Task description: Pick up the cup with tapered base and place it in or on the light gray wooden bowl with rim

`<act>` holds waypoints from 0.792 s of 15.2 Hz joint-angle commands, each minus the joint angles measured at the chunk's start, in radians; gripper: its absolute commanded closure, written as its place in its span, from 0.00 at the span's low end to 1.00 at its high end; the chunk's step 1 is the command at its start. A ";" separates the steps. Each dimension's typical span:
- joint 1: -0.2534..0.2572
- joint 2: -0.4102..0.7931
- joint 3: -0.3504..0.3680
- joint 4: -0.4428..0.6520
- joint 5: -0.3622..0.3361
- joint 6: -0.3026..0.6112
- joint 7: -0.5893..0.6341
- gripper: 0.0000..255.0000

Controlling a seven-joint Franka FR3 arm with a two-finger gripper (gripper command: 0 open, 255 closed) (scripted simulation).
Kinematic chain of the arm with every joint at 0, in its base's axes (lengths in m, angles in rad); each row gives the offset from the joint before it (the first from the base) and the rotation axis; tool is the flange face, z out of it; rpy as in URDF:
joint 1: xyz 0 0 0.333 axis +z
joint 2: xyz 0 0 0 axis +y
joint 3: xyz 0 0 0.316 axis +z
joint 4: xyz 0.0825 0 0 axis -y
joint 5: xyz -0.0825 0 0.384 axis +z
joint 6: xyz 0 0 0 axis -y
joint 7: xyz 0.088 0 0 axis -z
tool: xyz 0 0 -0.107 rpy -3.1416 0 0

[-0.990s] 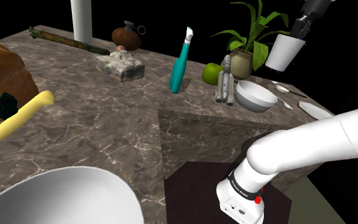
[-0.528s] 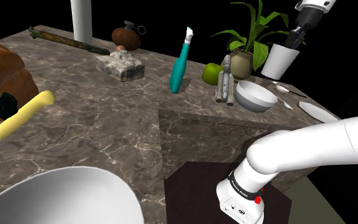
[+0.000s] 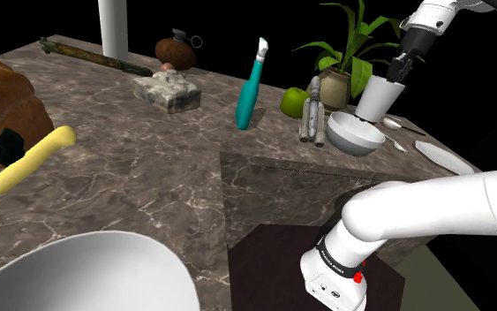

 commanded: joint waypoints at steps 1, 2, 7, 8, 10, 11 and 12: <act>-0.004 -0.015 -0.003 -0.041 -0.006 0.028 0.000 1.00; -0.005 -0.022 -0.004 -0.060 -0.008 0.040 0.002 1.00; -0.008 -0.035 -0.005 -0.095 -0.012 0.062 0.004 1.00; -0.008 -0.035 -0.005 -0.095 -0.012 0.062 0.004 1.00; -0.008 -0.035 -0.005 -0.095 -0.012 0.062 0.004 1.00; -0.008 -0.035 -0.005 -0.095 -0.012 0.062 0.004 1.00; -0.008 -0.035 -0.005 -0.095 -0.012 0.062 0.004 0.00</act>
